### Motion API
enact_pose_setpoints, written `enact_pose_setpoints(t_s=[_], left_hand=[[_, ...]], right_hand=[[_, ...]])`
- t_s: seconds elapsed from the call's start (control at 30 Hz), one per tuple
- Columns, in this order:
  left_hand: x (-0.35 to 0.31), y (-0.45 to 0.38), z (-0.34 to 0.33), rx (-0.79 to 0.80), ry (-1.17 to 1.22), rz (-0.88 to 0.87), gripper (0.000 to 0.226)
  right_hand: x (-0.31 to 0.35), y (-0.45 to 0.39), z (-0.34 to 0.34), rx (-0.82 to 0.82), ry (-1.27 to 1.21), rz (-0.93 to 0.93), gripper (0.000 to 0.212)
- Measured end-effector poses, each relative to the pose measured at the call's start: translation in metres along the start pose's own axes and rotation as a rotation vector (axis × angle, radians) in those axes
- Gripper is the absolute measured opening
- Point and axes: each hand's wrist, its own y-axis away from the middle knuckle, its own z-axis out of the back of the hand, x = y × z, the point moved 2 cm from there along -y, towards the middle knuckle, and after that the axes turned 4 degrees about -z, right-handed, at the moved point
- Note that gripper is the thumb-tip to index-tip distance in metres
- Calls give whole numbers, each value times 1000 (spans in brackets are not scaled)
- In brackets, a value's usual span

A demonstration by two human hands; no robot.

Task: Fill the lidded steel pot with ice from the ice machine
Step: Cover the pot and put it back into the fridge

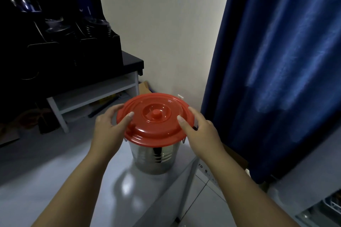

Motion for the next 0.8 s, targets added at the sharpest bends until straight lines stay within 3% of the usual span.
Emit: enact_pose_setpoints(t_s=[0.23,0.8], left_hand=[[21,-13,-12,122,155,158,43],[3,10,-12,1,291,84,42]], right_hand=[[-5,-15,-13,157,-45,-100,66],[-1,-1,-14,-7,-350,-74,55]])
